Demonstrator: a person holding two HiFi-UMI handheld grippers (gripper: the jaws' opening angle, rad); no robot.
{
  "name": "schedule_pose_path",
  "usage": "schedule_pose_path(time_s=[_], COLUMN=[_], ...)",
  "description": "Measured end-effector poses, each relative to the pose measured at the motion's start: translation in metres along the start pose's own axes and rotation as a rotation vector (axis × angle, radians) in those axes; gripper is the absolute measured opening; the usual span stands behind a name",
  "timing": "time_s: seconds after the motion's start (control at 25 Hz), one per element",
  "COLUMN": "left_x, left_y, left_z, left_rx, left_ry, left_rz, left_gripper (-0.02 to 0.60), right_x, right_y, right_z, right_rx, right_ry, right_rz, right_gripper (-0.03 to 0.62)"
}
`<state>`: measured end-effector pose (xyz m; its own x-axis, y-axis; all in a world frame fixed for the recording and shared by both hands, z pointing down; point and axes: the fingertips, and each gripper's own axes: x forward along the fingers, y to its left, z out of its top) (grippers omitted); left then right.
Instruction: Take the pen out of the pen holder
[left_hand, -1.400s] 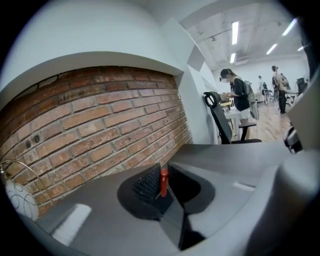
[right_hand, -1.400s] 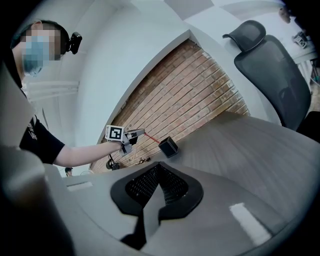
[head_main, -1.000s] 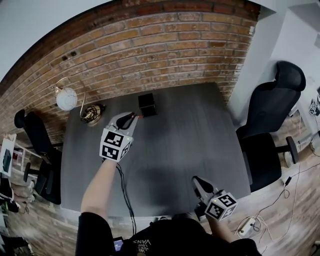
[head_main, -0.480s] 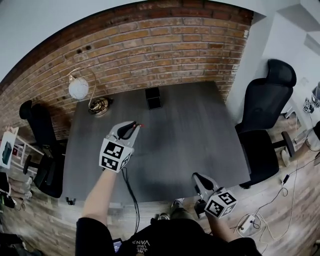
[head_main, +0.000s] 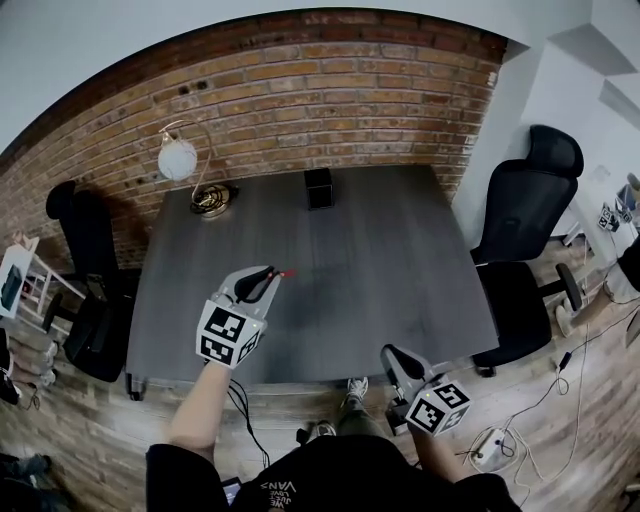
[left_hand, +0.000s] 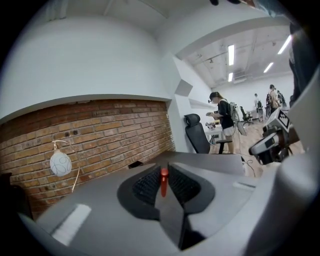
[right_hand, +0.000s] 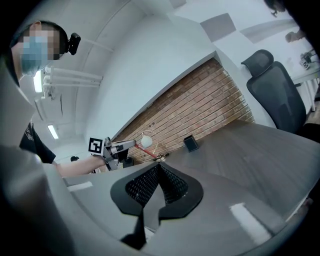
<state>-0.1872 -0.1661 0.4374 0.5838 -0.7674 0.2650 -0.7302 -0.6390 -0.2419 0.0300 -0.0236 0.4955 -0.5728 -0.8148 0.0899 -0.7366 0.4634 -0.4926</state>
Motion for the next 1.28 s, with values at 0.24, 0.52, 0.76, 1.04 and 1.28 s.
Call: schedule_pose_path(time_s=[0.24,0.52,0.76,1.04,1.28], left_x=[-0.042,-0.079,-0.083,-0.078,-0.081], left_y=[-0.016,-0.029,-0.045,-0.081,-0.105], left_z=[-0.015,-0.028,-0.031,-0.033,-0.035], left_rx=[-0.034,-0.085,-0.165,-0.223,-0.242], left_ry=[0.002,-0.006,-0.008,0.005,0.024], left_rz=[0.015,0.065,0.122,0.167,0.209], left_gripper=[0.101,0.100,0.101,0.101,0.101], right_x=[-0.002,0.003,0.007,-0.004,-0.013], right_y=[0.014,0.014,0.004,-0.017,-0.034], right_z=[-0.001,0.005,0.020,0.034,0.032], right_rx=[-0.021,-0.042,-0.062,-0.078,-0.070], right_ry=[-0.005,0.003,0.029,0.054,0.084], right_rz=[-0.005,0.008,0.048,0.079,0.093], right_gripper=[0.002,0.002,0.002,0.002,0.002])
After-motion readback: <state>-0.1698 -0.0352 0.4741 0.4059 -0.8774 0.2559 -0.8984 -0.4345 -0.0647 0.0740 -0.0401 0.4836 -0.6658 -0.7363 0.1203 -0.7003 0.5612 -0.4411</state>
